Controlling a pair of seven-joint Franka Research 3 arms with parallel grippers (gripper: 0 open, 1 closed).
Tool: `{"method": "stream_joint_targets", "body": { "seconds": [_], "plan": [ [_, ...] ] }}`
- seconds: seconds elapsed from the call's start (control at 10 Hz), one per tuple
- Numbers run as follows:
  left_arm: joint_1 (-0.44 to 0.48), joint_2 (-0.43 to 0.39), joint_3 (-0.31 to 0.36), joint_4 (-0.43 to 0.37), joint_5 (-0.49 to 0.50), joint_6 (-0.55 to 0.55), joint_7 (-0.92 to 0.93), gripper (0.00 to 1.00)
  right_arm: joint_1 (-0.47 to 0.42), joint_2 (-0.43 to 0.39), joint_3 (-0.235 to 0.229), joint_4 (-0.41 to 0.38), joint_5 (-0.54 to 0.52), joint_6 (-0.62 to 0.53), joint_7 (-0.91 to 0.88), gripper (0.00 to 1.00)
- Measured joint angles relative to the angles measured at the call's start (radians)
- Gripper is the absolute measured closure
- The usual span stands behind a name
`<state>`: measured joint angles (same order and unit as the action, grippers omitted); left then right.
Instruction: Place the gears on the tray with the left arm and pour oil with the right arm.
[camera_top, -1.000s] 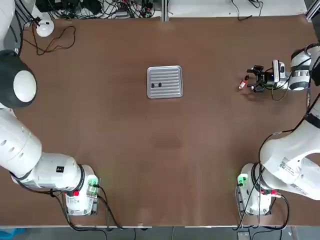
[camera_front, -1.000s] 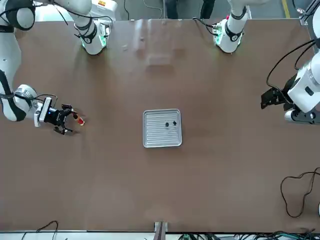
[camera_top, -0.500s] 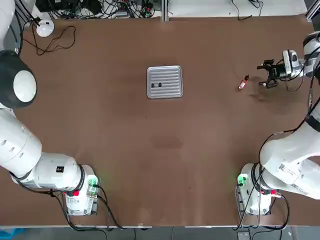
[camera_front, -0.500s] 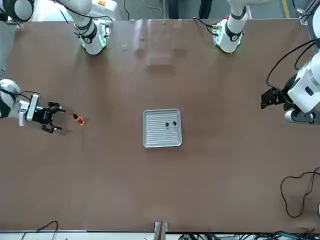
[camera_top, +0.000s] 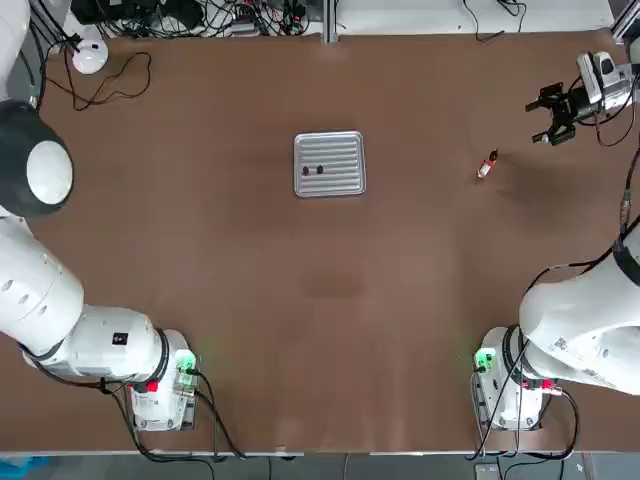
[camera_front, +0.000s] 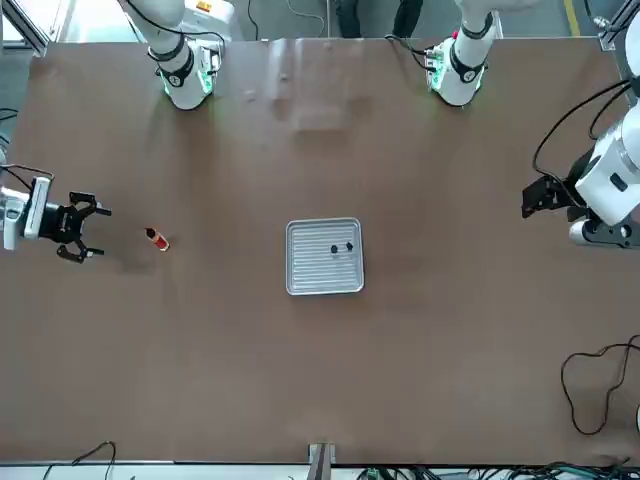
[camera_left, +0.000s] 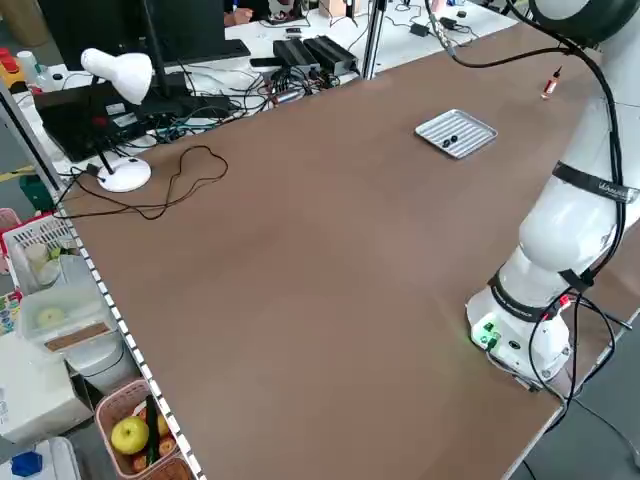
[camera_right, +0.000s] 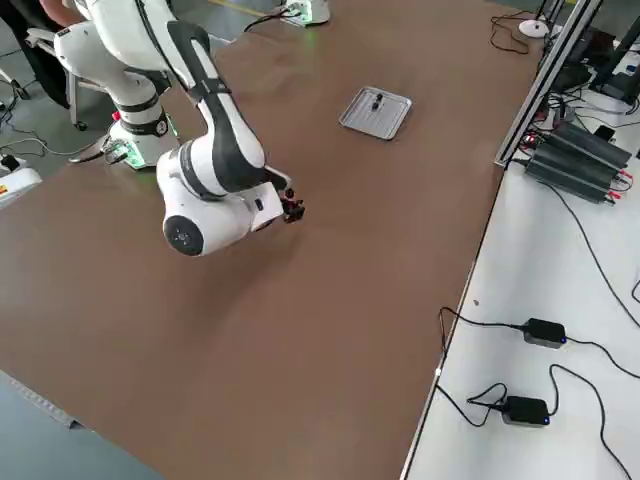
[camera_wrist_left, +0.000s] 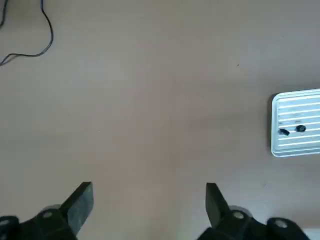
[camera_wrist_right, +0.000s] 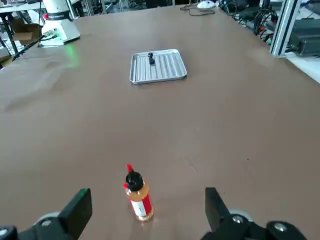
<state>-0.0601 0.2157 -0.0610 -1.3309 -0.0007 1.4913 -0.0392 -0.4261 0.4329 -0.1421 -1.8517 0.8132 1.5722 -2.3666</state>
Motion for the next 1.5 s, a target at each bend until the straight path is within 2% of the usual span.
{"method": "stream_joint_targets", "body": {
  "seconds": [0.3,0.5,0.8,1.5],
  "plan": [
    [0.0,0.0,0.0,0.0,0.0,0.0,0.0,0.01,0.068,-0.127,0.001,0.003,-0.091,0.017,0.234,0.0],
    [0.0,0.0,0.0,0.0,0.0,0.0,0.0,0.01,0.138,-0.215,0.002,0.016,-0.16,0.09,0.401,0.0],
    [0.0,0.0,0.0,0.0,0.0,0.0,0.0,0.01,0.261,-0.333,0.011,0.046,-0.362,0.145,0.739,0.0],
    [0.0,0.0,0.0,0.0,0.0,0.0,0.0,0.01,0.43,-0.427,0.012,0.094,-0.669,0.146,1.639,0.0]
  ]
}}
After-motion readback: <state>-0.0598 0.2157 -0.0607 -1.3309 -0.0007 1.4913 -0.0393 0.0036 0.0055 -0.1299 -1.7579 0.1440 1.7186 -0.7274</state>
